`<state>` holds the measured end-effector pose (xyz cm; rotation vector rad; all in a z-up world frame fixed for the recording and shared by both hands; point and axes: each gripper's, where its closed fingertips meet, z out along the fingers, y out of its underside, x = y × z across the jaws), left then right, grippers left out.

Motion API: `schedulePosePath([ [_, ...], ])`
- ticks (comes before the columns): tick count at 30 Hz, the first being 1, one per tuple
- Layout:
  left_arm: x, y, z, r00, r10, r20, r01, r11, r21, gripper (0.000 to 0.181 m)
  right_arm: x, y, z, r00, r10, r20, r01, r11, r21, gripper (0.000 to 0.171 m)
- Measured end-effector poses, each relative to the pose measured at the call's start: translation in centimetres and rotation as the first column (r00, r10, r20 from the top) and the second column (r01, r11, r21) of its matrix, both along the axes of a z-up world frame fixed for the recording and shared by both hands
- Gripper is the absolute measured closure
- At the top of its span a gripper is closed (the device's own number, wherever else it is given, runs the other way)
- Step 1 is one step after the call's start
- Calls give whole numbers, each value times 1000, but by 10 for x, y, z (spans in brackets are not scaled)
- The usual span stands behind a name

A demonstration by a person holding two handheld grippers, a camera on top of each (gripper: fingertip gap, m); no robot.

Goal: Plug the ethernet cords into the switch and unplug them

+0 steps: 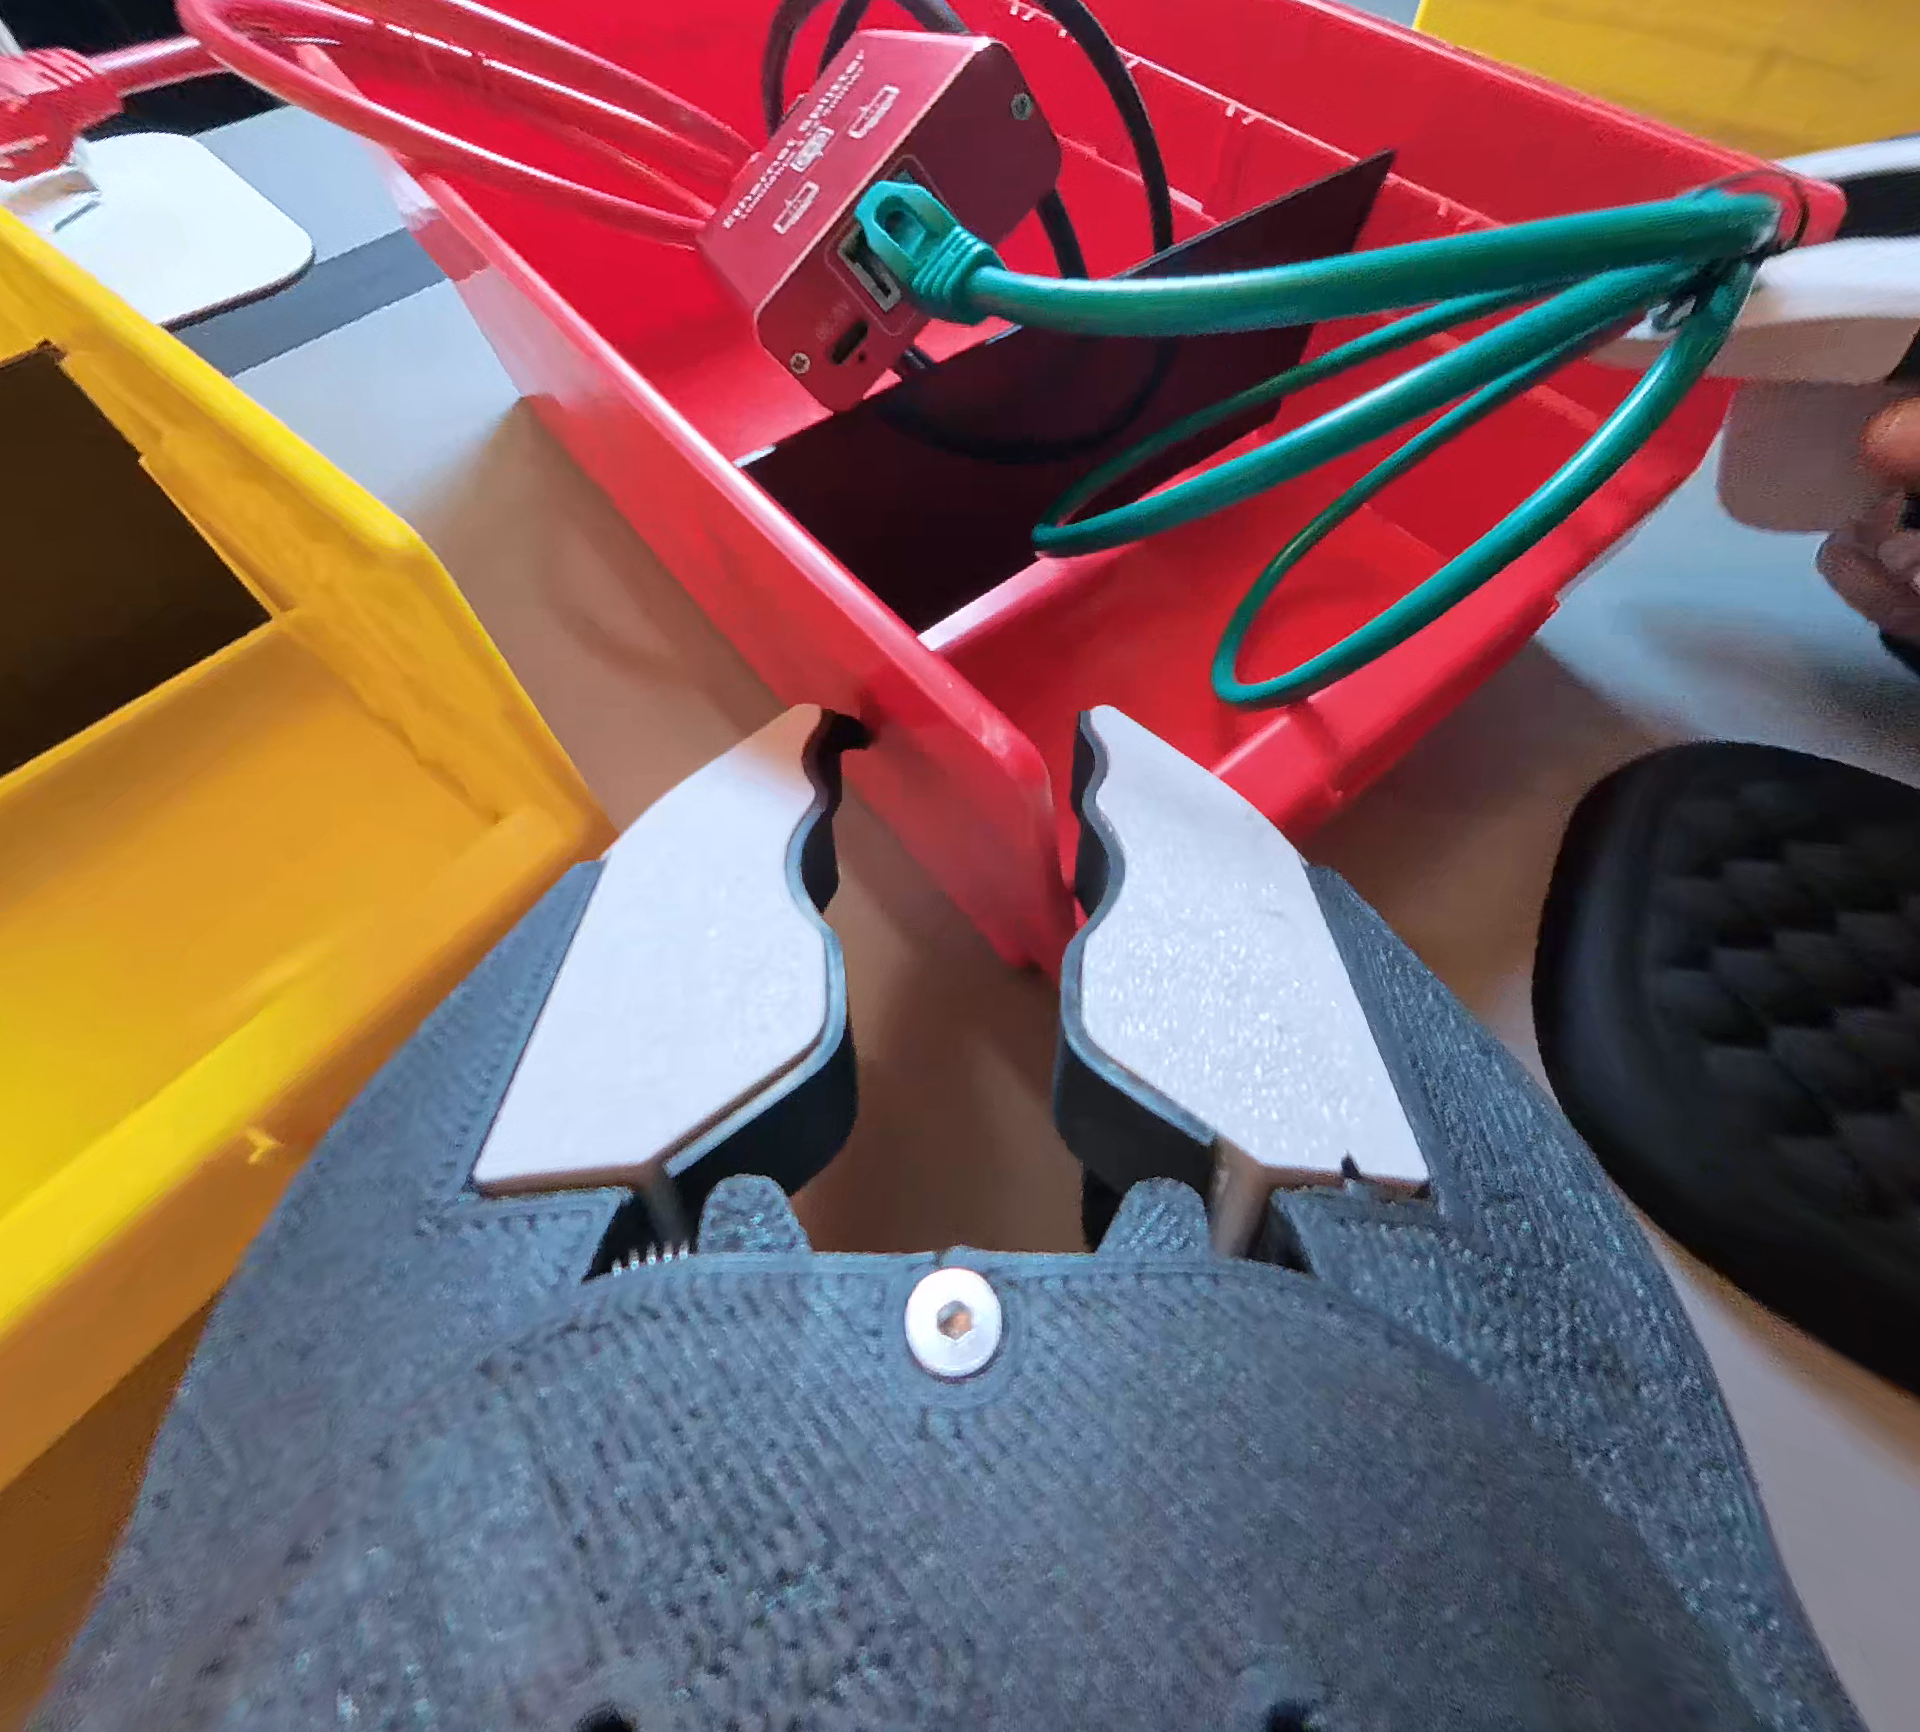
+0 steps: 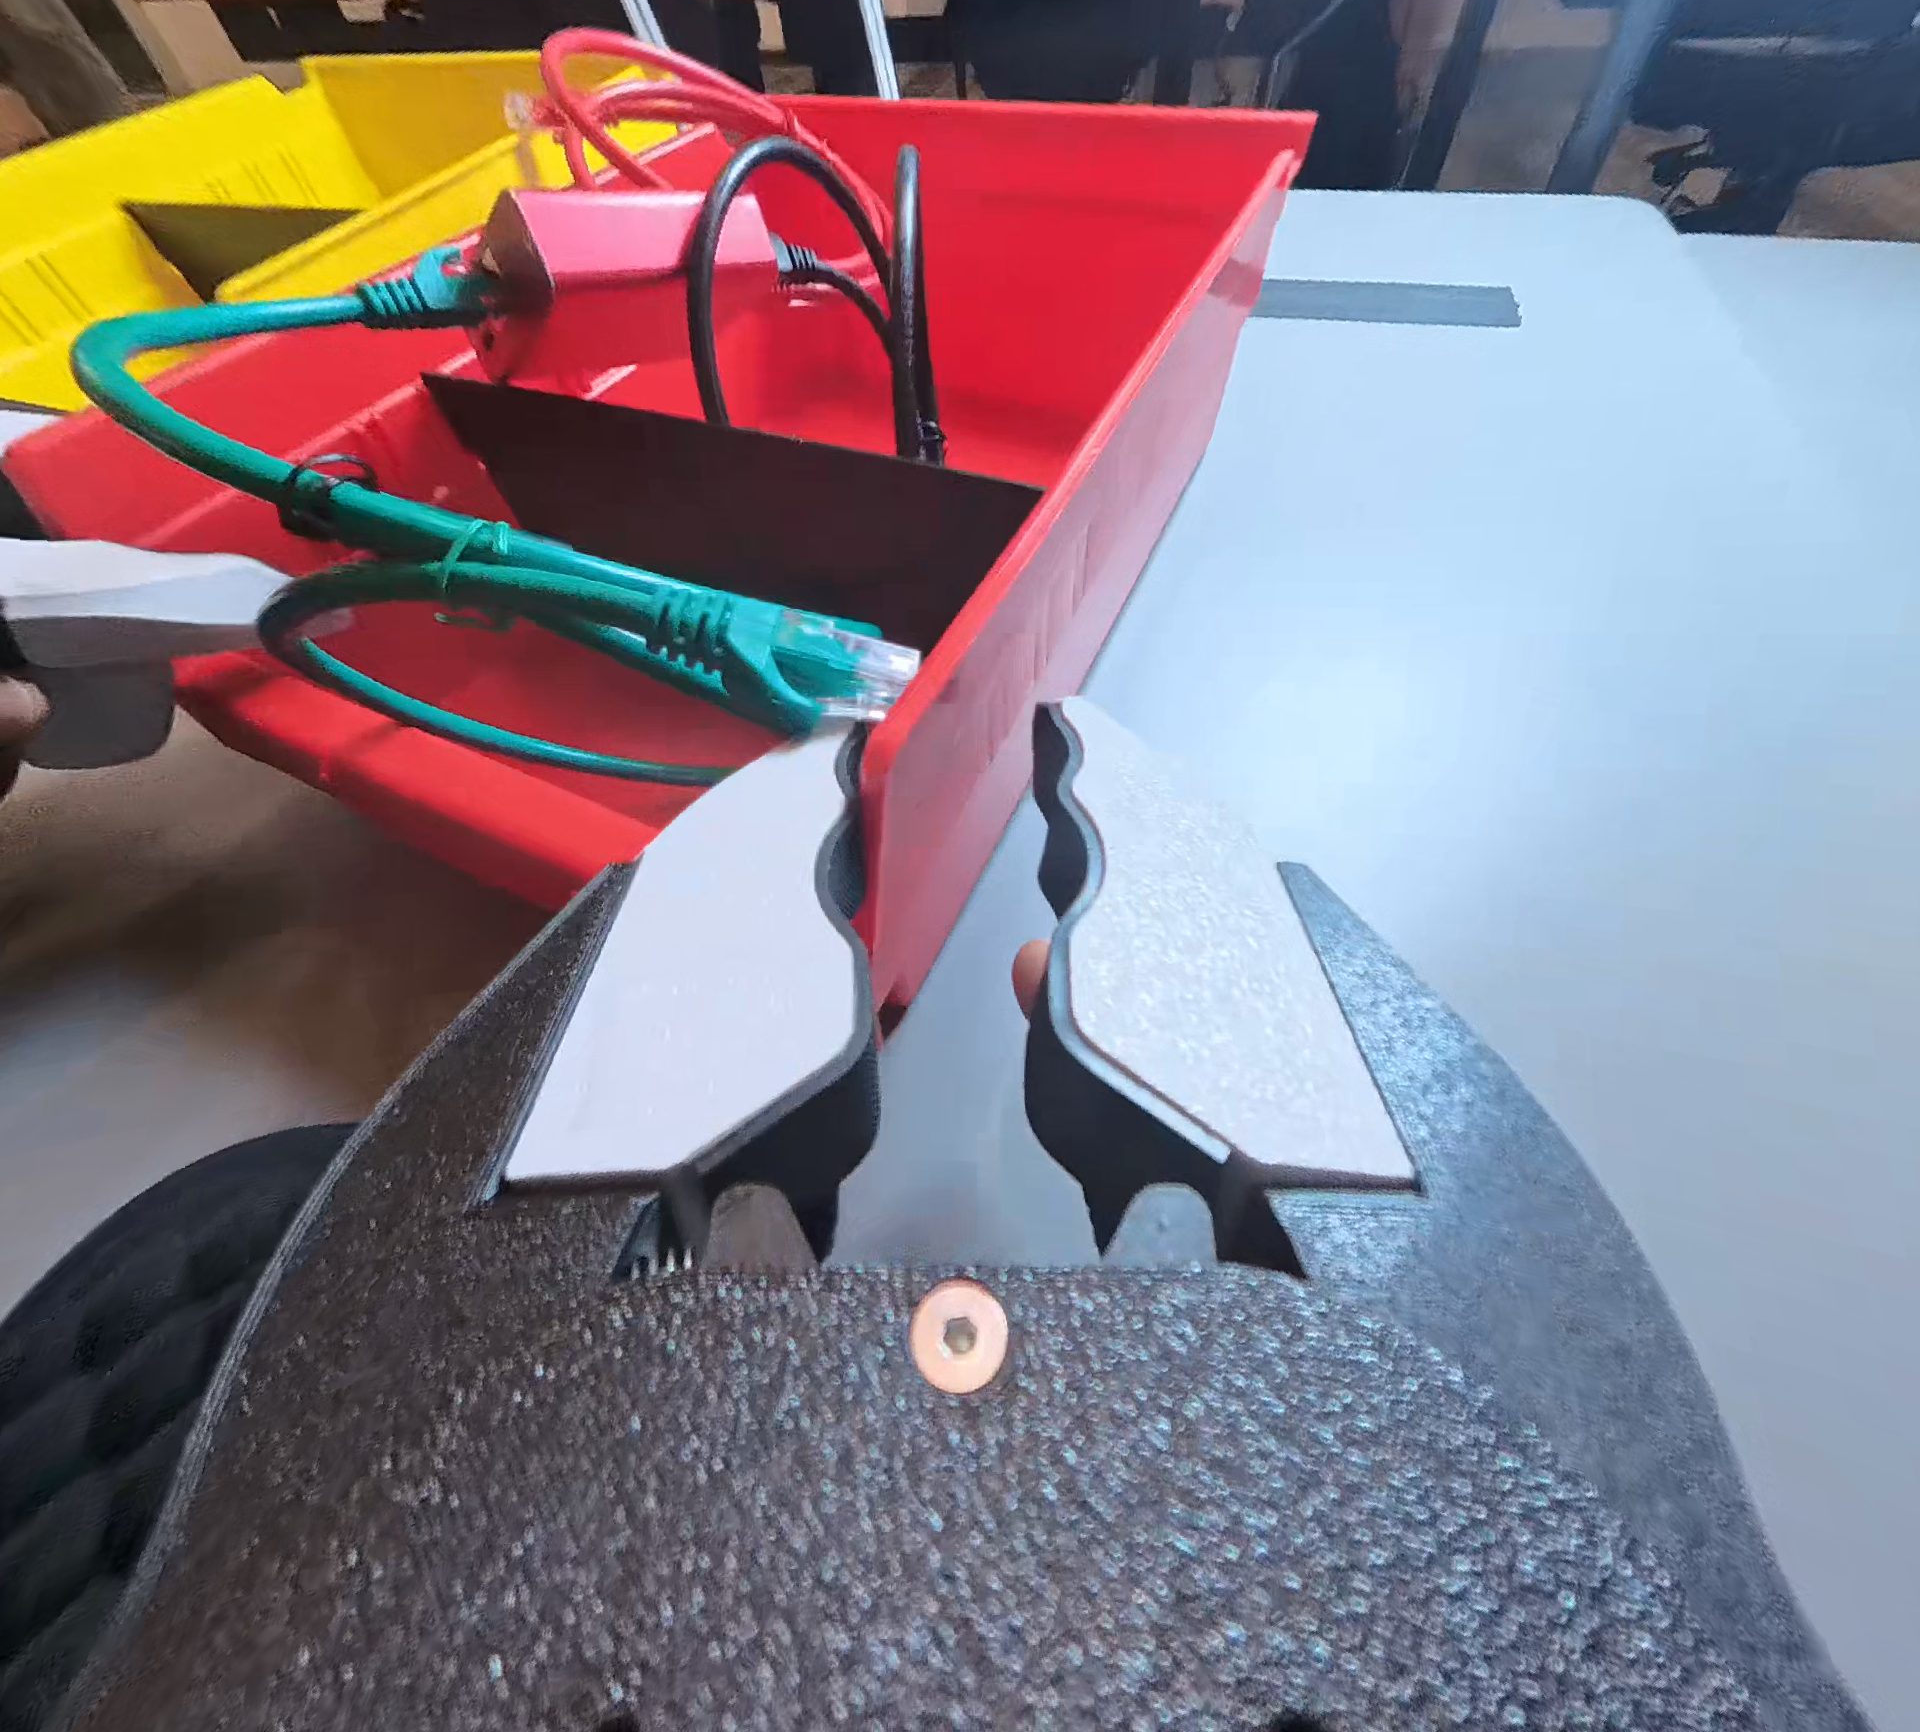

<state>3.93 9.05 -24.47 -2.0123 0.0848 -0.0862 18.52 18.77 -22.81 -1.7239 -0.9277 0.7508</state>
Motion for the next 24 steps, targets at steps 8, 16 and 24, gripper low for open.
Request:
schedulePosePath([
  [8, 2, 16, 2, 998, 37, -49, -35, 998, 43, 154, 5, 8, 2, 990, -108, 92, 87, 975, 204, 154],
  [16, 10, 4, 64, 981, 44, -188, -8, 982, 187, 160, 24, -15, 61, 987, -155, -40, 159, 927, 339, 157],
  [24, -56, -79, 184, 937, 257, -237, -153, 911, 382, 165, -51, -79, 168, 987, 87, -135, -18, 894, 448, 154],
])
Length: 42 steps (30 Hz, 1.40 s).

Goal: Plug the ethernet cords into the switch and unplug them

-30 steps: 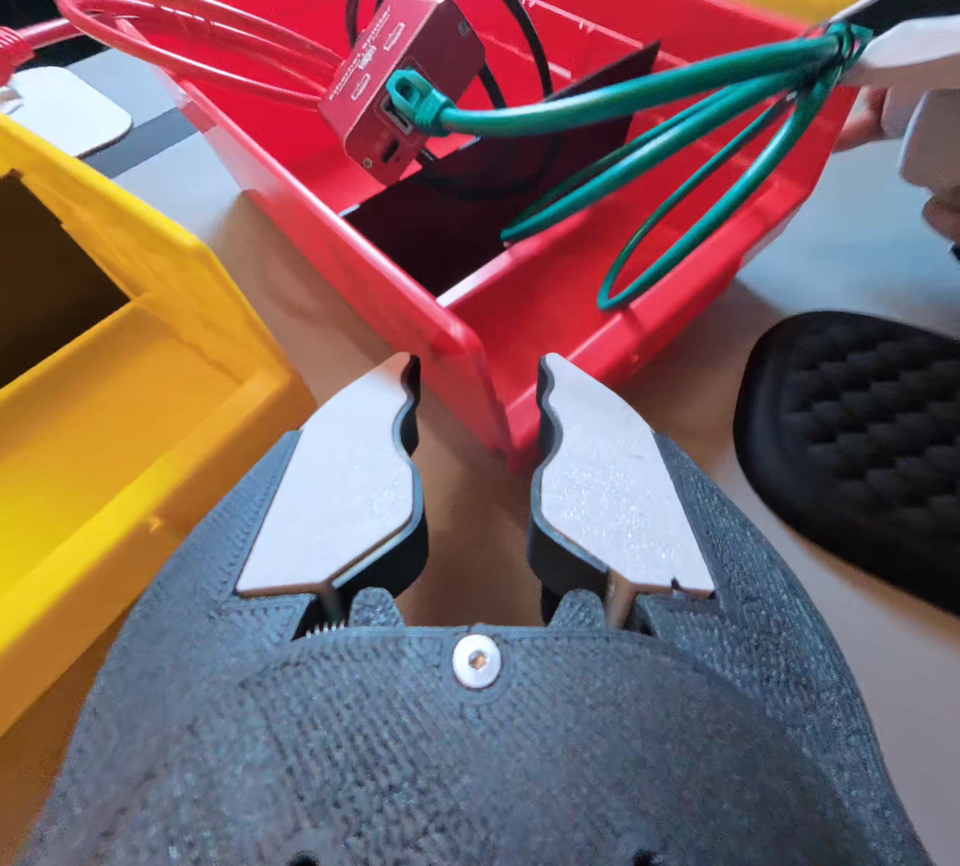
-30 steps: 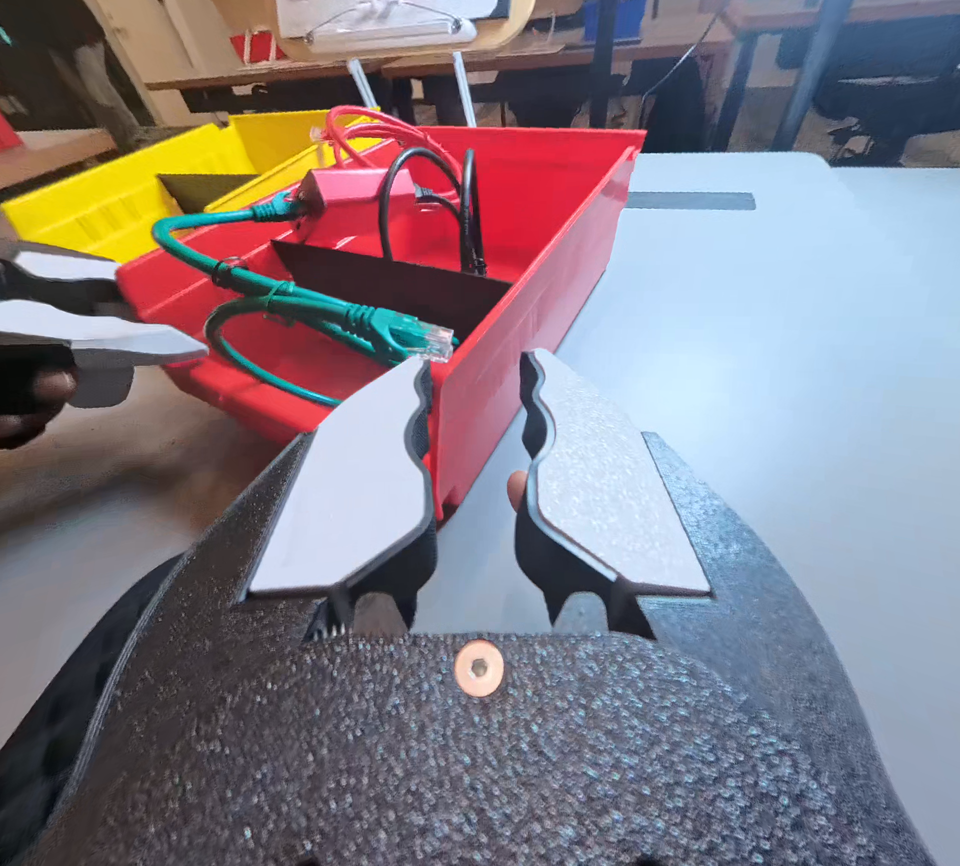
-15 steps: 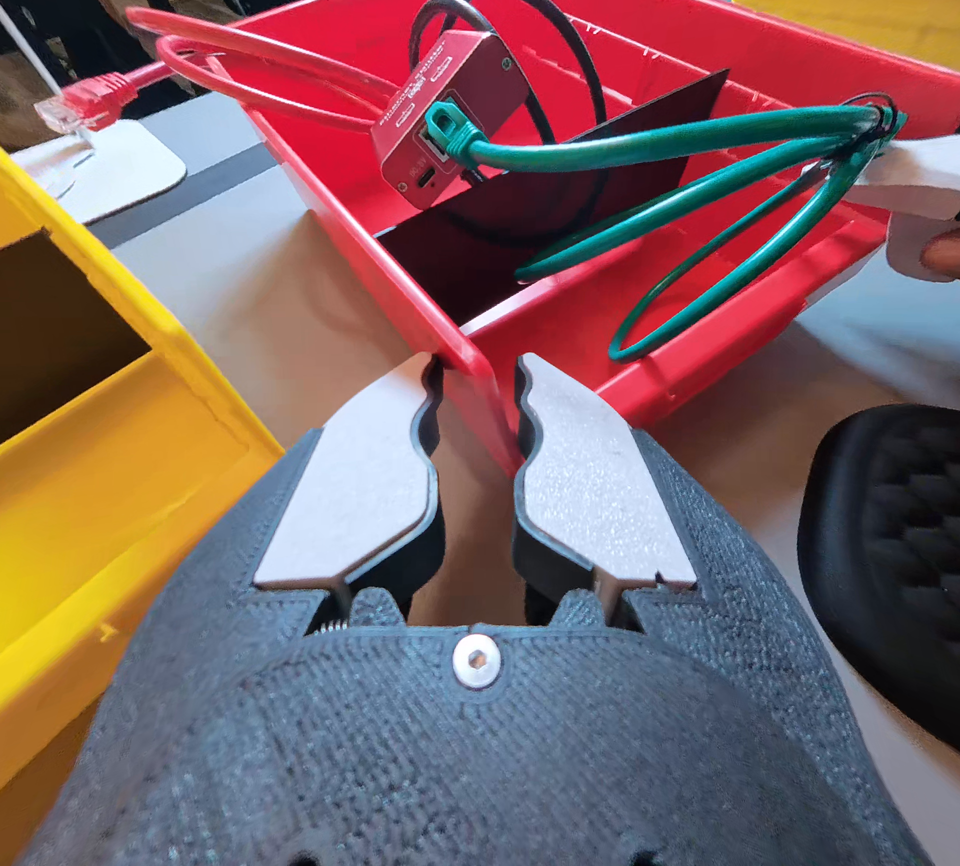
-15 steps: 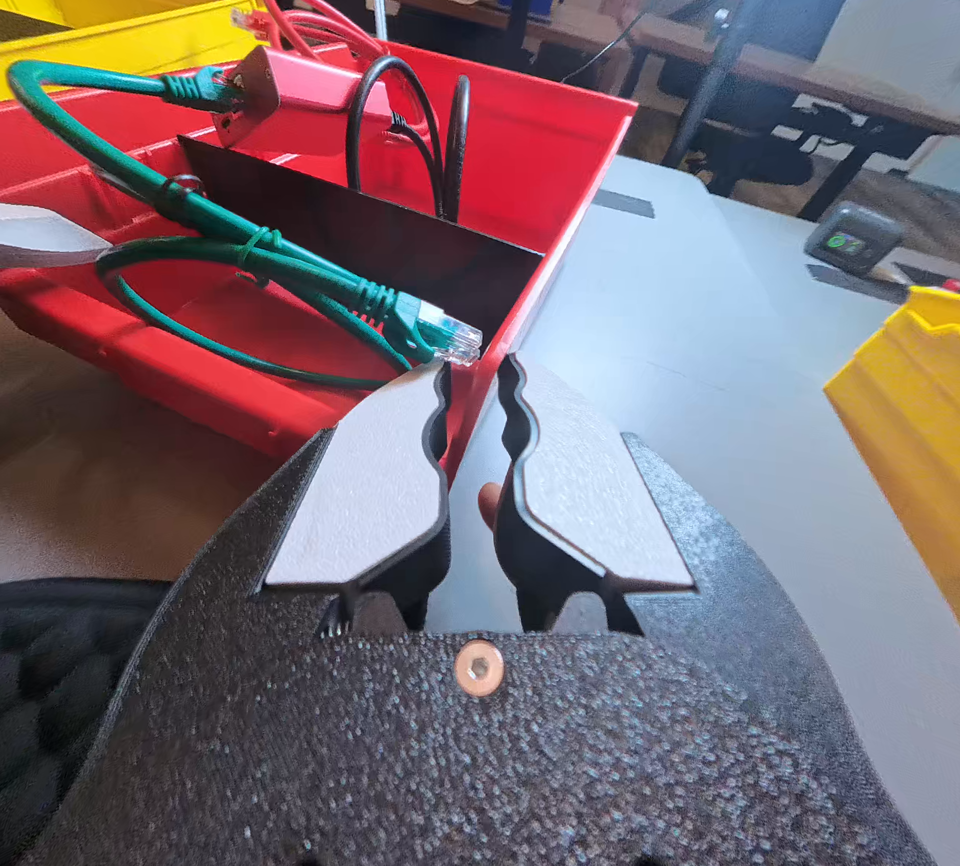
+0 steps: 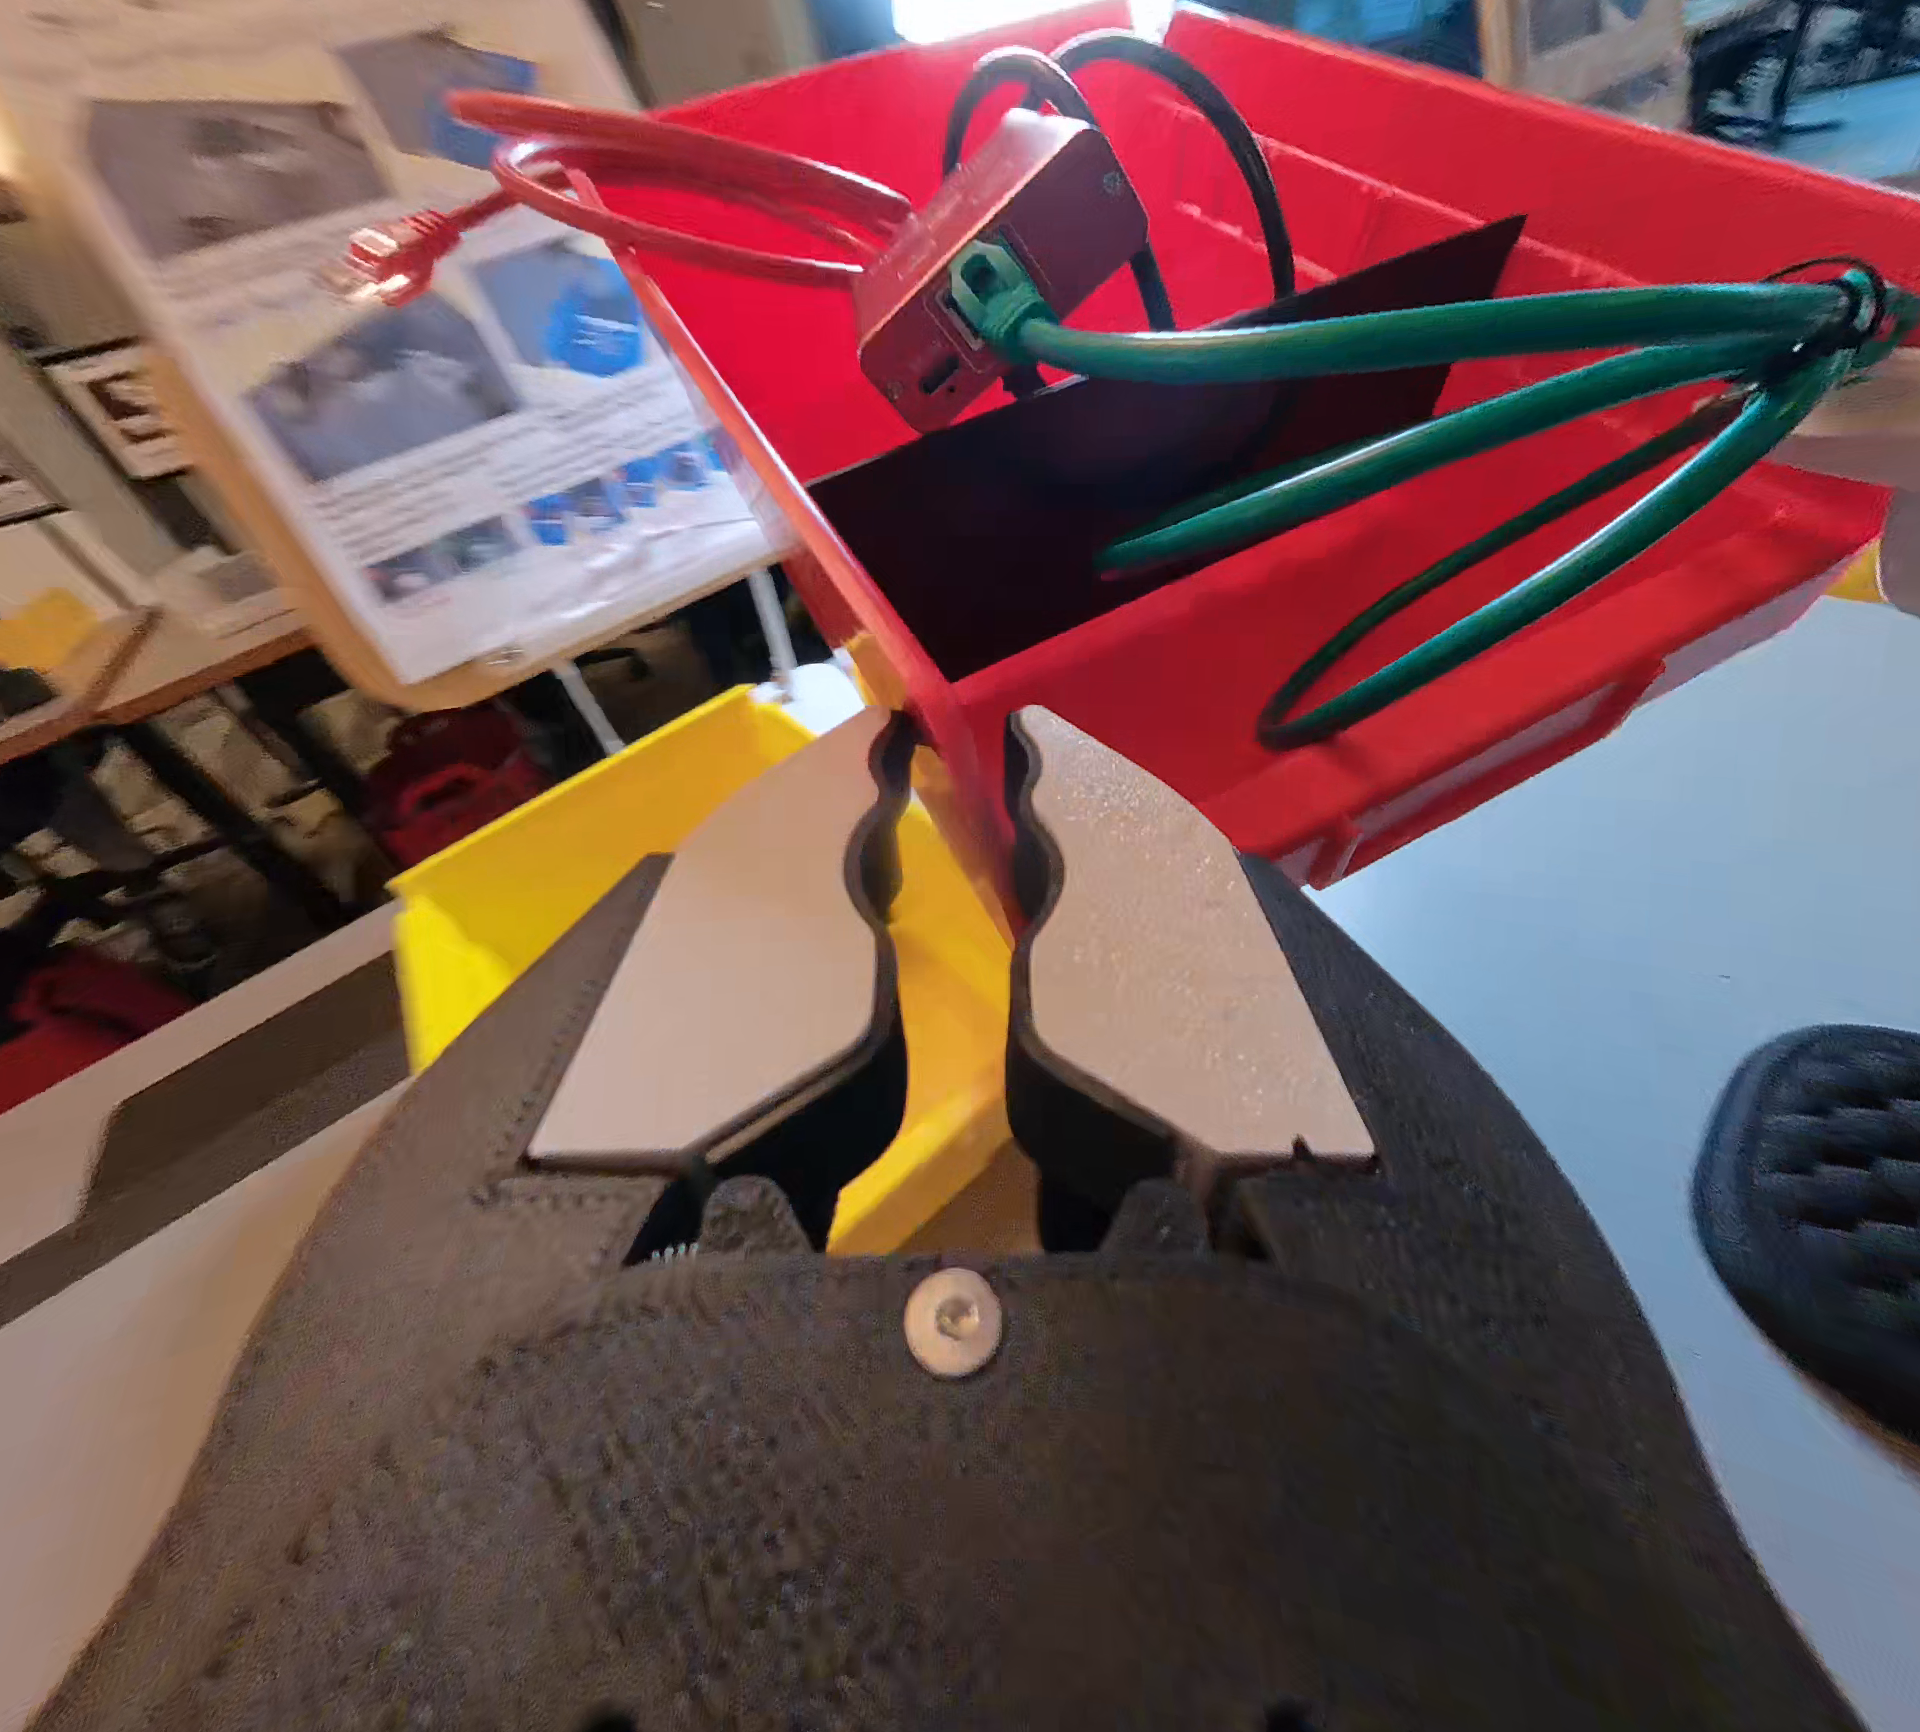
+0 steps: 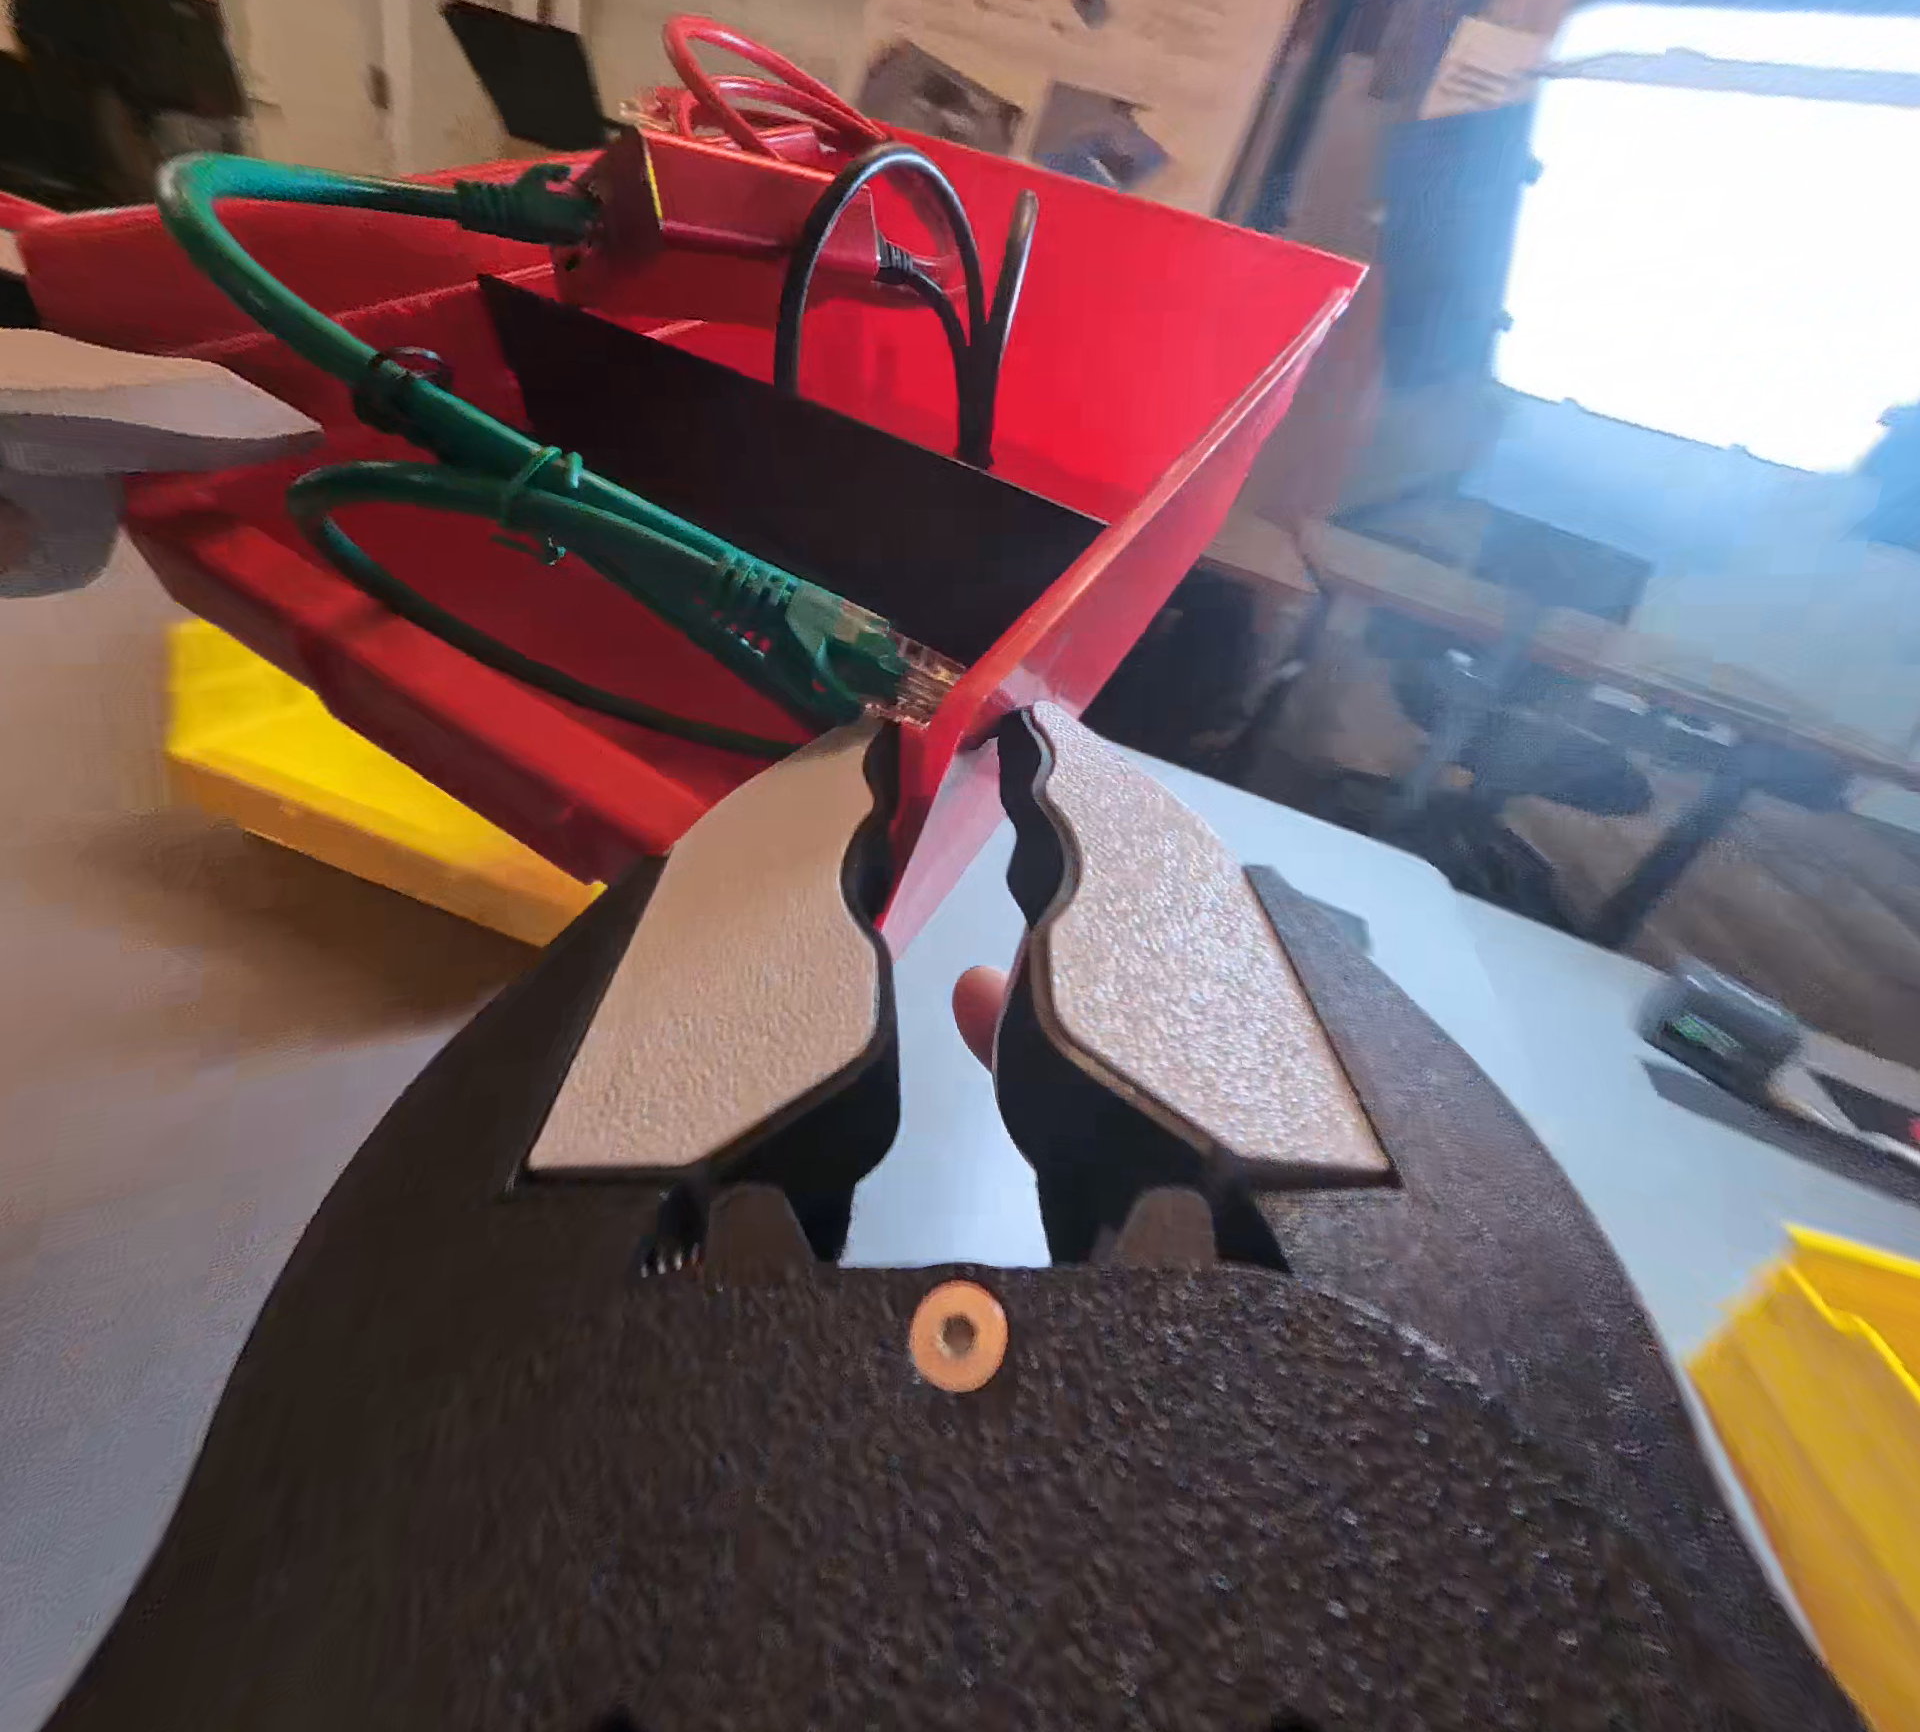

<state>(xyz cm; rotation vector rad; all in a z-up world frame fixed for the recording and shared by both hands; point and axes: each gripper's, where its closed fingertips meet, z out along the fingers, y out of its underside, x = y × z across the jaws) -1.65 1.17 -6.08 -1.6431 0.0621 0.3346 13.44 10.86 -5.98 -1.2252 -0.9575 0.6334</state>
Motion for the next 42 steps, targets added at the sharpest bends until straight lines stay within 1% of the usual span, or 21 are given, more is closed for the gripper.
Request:
schedulePosePath([
  [4, -66, -76, 28, 986, 166, -1, -166, 985, 57, 170, -77, -60, 20, 983, 182, 33, -183, 983, 26, 150],
  [9, -141, -179, 33, 922, 387, -11, -385, 920, 68, 173, -175, -138, 20, 926, 374, 50, -375, 927, 16, 150],
  [11, -166, -217, 25, 882, 471, -20, -470, 882, 44, 173, -211, -167, 9, 898, 435, 60, -435, 900, -15, 150],
  [13, -191, -248, 12, 848, 529, -16, -529, 848, 10, 174, -243, -194, -10, 871, 485, 72, -482, 874, -57, 150],
  [16, -226, -275, -22, 822, 569, 24, -567, 822, -53, 175, -280, -221, -46, 847, 523, 92, -512, 850, -126, 149],
  [20, -256, -281, -69, 811, 578, 89, -566, 814, -128, 176, -303, -233, -99, 829, 540, 145, -507, 836, -208, 149],
  [23, -266, -276, -96, 810, 579, 94, -560, 811, -170, 177, -307, -231, -124, 831, 528, 174, -486, 842, -233, 148],
  [28, -272, -263, -124, 813, 566, 135, -538, 820, -195, 176, -311, -219, -146, 831, 514, 211, -457, 849, -266, 148],
  [31, -275, -258, -133, 810, 569, 141, -544, 819, -180, 176, -314, -214, -153, 831, 499, 244, -438, 859, -265, 147],
  [33, -278, -256, -138, 805, 572, 158, -548, 819, -171, 176, -315, -212, -156, 816, 501, 289, -437, 861, -260, 146],
  [35, -281, -254, -148, 806, 569, 163, -539, 820, -193, 175, -313, -213, -160, 761, 529, 375, -463, 848, -258, 142],
  [36, -280, -253, -156, 817, 555, 160, -512, 824, -243, 174, -308, -214, -158, 723, 557, 410, -489, 831, -266, 139],
  [37, -277, -251, -157, 835, 527, 158, -477, 837, -269, 167, -301, -215, -154, 673, 595, 439, -522, 803, -288, 136],
  [38, -276, -252, -154, 842, 519, 147, -469, 839, -277, 157, -292, -215, -149, 617, 638, 461, -558, 767, -316, 131],
  [40, -274, -260, -132, 861, 504, 66, -477, 846, -240, 151, -273, -200, -137, 535, 669, 516, -583, 735, -348, 122],
  [41, -271, -263, -122, 871, 491, 25, -472, 849, -237, 148, -264, -189, -135, 492, 669, 557, -595, 725, -346, 117],
  [42, -264, -264, -114, 892, 452, 0, -438, 863, -253, 146, -256, -174, -137, 460, 640, 616, -591, 738, -326, 114],
])
